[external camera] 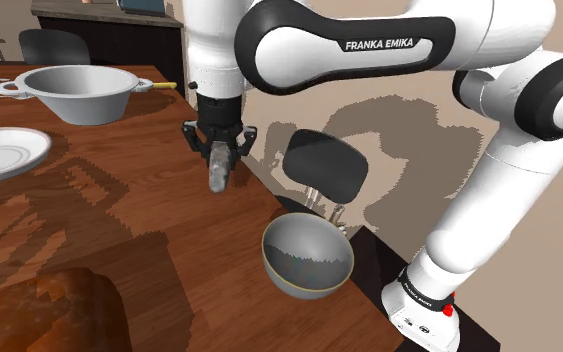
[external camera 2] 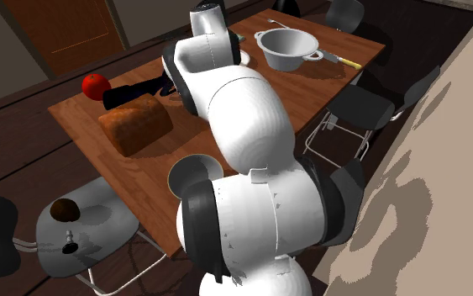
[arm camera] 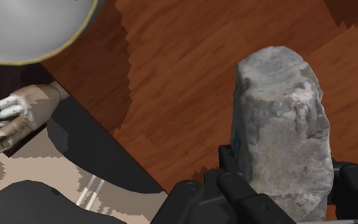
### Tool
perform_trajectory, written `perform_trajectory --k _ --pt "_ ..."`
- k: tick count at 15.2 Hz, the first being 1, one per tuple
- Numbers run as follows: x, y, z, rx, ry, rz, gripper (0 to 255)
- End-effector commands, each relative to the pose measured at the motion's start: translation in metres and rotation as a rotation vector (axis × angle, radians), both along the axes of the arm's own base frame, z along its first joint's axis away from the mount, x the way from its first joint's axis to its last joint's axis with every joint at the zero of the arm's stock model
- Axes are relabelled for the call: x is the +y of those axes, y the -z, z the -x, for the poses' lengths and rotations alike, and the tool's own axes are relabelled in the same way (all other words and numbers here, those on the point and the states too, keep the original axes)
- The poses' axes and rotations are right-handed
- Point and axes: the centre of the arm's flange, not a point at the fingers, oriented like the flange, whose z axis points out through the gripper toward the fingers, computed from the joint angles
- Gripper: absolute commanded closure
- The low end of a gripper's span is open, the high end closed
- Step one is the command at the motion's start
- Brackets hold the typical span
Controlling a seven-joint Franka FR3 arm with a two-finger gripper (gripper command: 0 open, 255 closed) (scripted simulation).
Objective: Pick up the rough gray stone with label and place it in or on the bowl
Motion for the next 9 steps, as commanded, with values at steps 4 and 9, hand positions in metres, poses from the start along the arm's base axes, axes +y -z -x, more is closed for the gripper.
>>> perform_trajectory --k 4,9 --pt "0.000 -0.027 0.000 0.000 0.000 0.000 255" --pt "0.000 -0.053 0.000 0.000 0.000 0.000 255"
